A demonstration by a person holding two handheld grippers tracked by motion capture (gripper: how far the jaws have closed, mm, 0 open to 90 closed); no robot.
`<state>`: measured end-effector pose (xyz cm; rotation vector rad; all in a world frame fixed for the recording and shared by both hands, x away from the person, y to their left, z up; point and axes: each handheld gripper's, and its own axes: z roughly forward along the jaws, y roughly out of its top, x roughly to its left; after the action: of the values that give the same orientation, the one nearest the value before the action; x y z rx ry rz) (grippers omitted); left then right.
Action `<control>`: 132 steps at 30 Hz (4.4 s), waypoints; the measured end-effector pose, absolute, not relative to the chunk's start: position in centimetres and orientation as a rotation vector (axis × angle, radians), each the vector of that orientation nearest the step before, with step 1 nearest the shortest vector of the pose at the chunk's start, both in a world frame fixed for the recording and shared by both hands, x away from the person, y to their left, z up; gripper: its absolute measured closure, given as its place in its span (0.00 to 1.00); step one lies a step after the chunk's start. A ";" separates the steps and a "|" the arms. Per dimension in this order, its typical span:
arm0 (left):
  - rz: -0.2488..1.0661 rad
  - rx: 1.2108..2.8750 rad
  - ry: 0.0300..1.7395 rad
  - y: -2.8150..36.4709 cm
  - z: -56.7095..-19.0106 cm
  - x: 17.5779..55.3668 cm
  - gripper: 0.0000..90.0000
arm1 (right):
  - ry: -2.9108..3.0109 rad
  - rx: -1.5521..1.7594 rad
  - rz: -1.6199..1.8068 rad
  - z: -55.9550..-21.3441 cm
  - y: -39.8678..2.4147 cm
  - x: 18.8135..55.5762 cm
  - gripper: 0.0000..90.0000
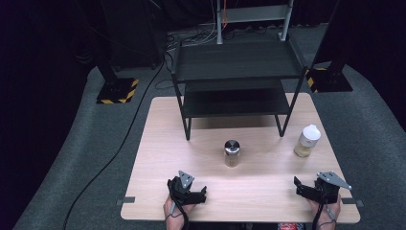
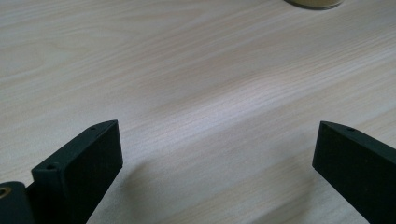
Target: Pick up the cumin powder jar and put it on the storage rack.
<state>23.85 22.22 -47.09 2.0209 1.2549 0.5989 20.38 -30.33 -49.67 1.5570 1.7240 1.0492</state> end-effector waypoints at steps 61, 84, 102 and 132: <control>0.675 1.735 1.356 7.8 -49.4 29.9 0.04 | 1.736 1.532 1.050 -49.7 -30.3 20.3 0.00; 0.613 1.720 1.279 10.6 -49.7 30.0 0.33 | 1.735 1.530 1.055 -49.8 -30.4 20.3 0.00; 0.610 1.715 1.282 12.7 -49.0 28.4 0.33 | 1.734 1.523 1.055 -49.8 -30.3 20.2 0.00; 0.622 1.712 1.245 15.5 -46.8 26.6 0.33 | 1.730 1.523 1.056 -49.8 -30.3 20.2 0.00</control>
<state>26.64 15.47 -46.78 1.7116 1.2447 0.6225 20.15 -30.34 -49.85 1.5230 1.7295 1.0564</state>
